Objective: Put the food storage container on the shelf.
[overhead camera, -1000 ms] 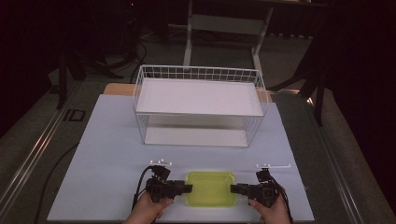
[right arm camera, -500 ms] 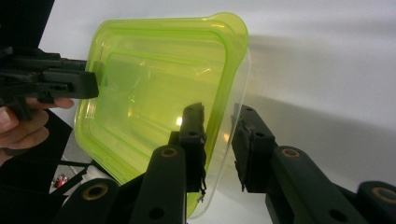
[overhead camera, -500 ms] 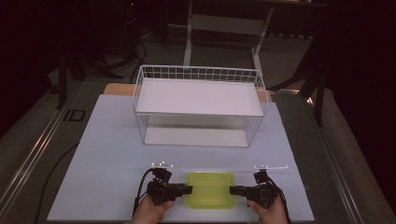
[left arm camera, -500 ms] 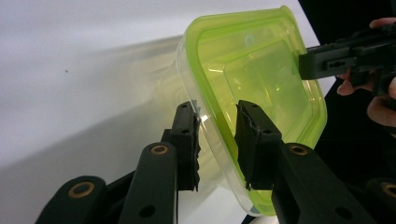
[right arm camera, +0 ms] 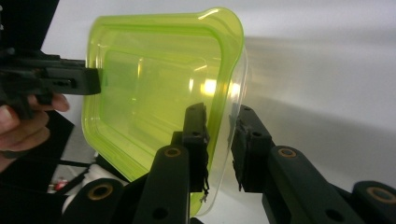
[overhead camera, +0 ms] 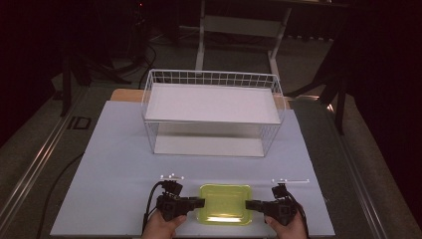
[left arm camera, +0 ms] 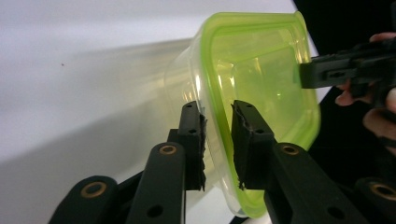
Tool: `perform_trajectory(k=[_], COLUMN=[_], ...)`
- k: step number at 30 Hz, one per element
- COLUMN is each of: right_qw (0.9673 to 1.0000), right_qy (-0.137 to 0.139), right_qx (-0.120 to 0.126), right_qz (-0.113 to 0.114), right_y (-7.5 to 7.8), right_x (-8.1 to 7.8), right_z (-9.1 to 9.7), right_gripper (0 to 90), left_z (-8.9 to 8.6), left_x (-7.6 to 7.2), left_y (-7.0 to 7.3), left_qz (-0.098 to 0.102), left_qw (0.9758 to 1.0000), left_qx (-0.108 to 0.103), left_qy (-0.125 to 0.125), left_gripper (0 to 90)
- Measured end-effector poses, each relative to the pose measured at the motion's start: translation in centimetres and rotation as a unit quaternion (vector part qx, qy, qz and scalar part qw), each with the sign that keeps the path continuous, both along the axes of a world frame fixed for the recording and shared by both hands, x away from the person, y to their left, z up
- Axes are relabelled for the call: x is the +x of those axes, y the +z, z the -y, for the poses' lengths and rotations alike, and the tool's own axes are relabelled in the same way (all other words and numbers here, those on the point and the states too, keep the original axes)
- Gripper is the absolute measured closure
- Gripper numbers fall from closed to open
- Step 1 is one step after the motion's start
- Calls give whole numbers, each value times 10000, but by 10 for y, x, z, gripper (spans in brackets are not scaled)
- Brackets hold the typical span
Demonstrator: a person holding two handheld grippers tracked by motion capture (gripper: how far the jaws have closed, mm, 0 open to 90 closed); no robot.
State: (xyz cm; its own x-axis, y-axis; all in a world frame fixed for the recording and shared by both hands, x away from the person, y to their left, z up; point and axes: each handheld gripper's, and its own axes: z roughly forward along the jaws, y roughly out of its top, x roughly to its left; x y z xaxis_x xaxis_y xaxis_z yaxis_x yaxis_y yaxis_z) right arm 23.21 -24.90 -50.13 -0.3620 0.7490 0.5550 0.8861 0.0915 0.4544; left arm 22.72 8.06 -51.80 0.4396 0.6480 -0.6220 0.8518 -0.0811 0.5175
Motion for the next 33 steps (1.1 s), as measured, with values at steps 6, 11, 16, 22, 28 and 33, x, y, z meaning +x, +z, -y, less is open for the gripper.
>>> perform_trajectory(k=[6, 11, 16, 22, 28, 33], right_qw=[9999, 9997, 9988, 9979, 9971, 9965], right_qy=[29, 25, 1, -40, -75, -117], right_qx=[67, 87, 145, 152, 128, 153], right_qz=[101, 246, 473, 621, 747, 817], right_y=[7, 13, 24, 30, 34, 35], right_x=[0, 3, 14, 25, 44, 55], right_z=[-2, -5, -9, -16, -29, -36], right_gripper=[797, 798, 797, 798, 797, 796], left_z=[-1, -5, -9, -15, -23, -29], left_x=[-5, 1, 7, 18, 31, 43], left_y=[10, 18, 28, 38, 45, 48], left_qz=[62, 158, 346, 495, 555, 659], left_qw=[9999, 9996, 9989, 9978, 9968, 9956], left_qx=[73, 6, -23, 36, 147, 146], left_qy=[139, 223, 304, 447, 549, 654], left_gripper=[803, 807, 808, 809, 808, 808])
